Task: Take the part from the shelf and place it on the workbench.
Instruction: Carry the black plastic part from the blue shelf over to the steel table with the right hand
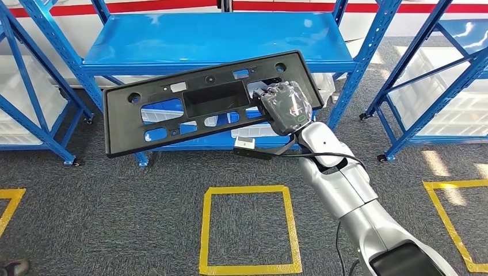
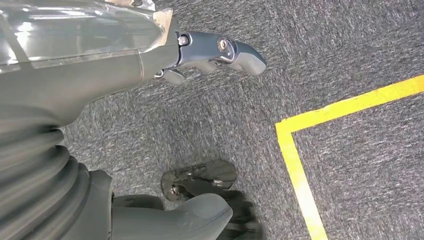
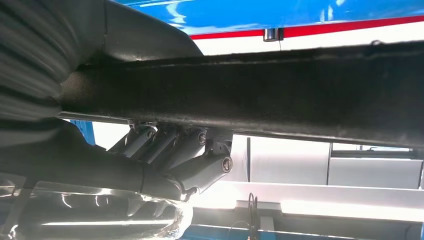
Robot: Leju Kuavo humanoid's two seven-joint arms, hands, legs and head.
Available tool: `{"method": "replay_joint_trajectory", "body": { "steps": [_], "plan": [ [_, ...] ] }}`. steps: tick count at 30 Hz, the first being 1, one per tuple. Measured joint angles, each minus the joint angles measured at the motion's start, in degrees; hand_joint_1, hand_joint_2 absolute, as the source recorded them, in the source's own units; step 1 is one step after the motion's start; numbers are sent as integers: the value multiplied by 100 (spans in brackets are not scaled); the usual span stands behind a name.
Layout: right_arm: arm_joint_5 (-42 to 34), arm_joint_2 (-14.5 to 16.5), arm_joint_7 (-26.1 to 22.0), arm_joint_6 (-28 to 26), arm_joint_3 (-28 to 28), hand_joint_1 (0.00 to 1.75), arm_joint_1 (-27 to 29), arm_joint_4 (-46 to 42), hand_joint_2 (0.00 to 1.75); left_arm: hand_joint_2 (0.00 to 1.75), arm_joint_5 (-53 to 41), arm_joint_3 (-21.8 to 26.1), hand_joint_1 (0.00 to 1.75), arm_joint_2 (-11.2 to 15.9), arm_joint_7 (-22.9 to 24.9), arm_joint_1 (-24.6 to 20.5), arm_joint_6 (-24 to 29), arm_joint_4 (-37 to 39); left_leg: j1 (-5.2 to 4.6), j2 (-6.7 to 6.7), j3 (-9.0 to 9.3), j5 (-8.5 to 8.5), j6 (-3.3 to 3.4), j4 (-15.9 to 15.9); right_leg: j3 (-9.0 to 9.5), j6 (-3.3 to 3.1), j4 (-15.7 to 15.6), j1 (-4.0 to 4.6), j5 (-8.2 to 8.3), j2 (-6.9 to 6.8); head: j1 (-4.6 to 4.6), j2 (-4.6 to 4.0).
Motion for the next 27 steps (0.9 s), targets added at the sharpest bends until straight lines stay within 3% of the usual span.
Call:
{"method": "replay_joint_trajectory", "body": {
  "steps": [2, 5, 7, 9, 10, 11, 12, 13, 14, 15, 17, 18, 19, 20, 21, 22, 24, 25, 26, 27],
  "plan": [
    [-7, 15, -2, -5, -4, 166, -11, 0, 175, 175, 3, 0, 0, -4, -3, -3, 3, 1, -33, -18, 78, 9, 49, -186, -66, 70, 33, 36, 46, 12, -2, 0],
    [-26, 17, -11, -25, -12, 166, -12, 8, 175, 175, 9, 1, 0, -8, -5, -2, 7, 1, -63, -2, -15, 150, 218, -238, -156, 181, 75, 55, 41, 24, -2, 0],
    [-46, 6, -26, -43, -27, 166, -15, 18, 175, 175, 15, 3, 0, -10, -8, -10, 9, 1, -63, 14, -121, 270, 346, -281, -327, 145, 424, 48, -288, 27, 17, 0],
    [-58, 4, -40, -51, -44, 166, -20, 34, 175, 175, 17, 4, 0, -9, -15, -13, 14, 1, -79, 18, -275, 397, 403, -282, -533, 96, 1127, 48, -741, 29, 38, 0],
    [-61, 3, -45, -52, -50, 166, -22, 46, 175, 175, 17, 4, 0, -9, -19, -12, 16, 1, -90, 19, -358, 465, 406, -282, -580, 106, 1443, 54, -863, 29, 38, 0],
    [-64, 1, -49, -52, -54, 166, -23, 58, 175, 175, 17, 4, 0, -9, -21, -12, 16, 1, -104, 20, -446, 538, 408, -281, -562, 136, 1632, 64, -873, 29, 37, 0],
    [-70, -1, -50, -52, -58, 166, -25, 67, 175, 175, 17, 4, 0, -9, -22, -12, 17, 1, -121, 20, -537, 617, 409, -281, -447, 170, 1626, 78, -765, 30, 37, 0],
    [-79, -2, -51, -52, -62, 166, -29, 74, 175, 175, 17, 4, 0, -9, -23, -13, 16, 1, -137, 19, -624, 695, 406, -282, -253, 187, 1453, 99, -618, 30, 36, 0],
    [-94, -1, -54, -52, -66, 166, -40, 77, 175, 175, 16, 4, 0, -12, -22, -15, 16, 0, -145, 19, -703, 778, 401, -281, 39, 154, 1102, 133, -530, 29, 34, 0],
    [-110, 7, -58, -52, -73, 166, -59, 77, 175, 175, 16, 5, 0, -18, -22, -16, 15, -1, -158, 17, -768, 856, 386, -283, 375, 84, 632, 173, -540, 24, 35, 0],
    [-141, 28, -71, -54, -89, 166, -104, 77, 175, 175, 13, 8, 0, -34, -22, -19, 13, -3, -149, 24, -812, 1031, 329, -353, 762, -40, -53, 243, -661, 16, 21, 0],
    [-153, 38, -75, -54, -95, 166, -121, 78, 175, 175, 10, 9, 0, -43, -23, -19, 8, -4, -143, 29, -807, 1131, 290, -423, 788, -70, -206, 266, -662, 14, 19, 0],
    [-162, 40, -78, -55, -97, 166, -130, 83, 175, 175, 8, 9, 0, -46, -23, -13, 4, -2, -138, 26, -799, 1246, 251, -519, 712, -85, -238, 254, -568, 13, 18, 0],
    [-168, 44, -80, -55, -96, 166, -137, 91, 175, 175, 7, 9, 0, -45, -24, -8, -1, 0, -132, 15, -820, 1254, 212, -574, 663, -115, -285, 223, -450, 7, 31, 0],
    [-172, 49, -81, -55, -95, 166, -138, 98, 175, 175, 7, 9, 0, -45, -23, 1, -3, 2, -128, 3, -858, 1109, 172, -543, 596, -157, -319, 185, -318, -3, 28, 0],
    [-173, 56, -84, -55, -94, 166, -139, 106, 175, 175, 7, 9, 0, -41, -21, 13, -4, 3, -118, -8, -906, 832, 130, -395, 512, -193, -351, 138, -184, -13, 18, 0],
    [-178, 73, -92, -53, -92, 166, -139, 116, 175, 175, 8, 9, 0, -35, -17, 18, -7, 3, -61, -5, -993, 118, 38, 267, 306, -234, -356, 110, 39, -23, -7, 0],
    [-188, 76, -96, -51, -91, 166, -139, 124, 175, 175, 9, 9, 0, -31, -17, 17, -7, 3, -28, -1, -1003, -55, -13, 657, 186, -223, -353, 106, 137, -28, -15, 0],
    [-205, 76, -100, -49, -91, 166, -139, 134, 175, 175, 9, 11, 0, -25, -17, 13, -6, 3, 8, 6, -981, -58, -64, 978, 63, -204, -346, 98, 235, -35, -13, 0],
    [-225, 76, -104, -46, -91, 166, -139, 145, 175, 175, 9, 14, 0, -20, -17, 11, -5, 3, 43, 12, -907, 67, -110, 1172, -60, -179, -335, 86, 327, -42, -14, 0]
  ]
}}
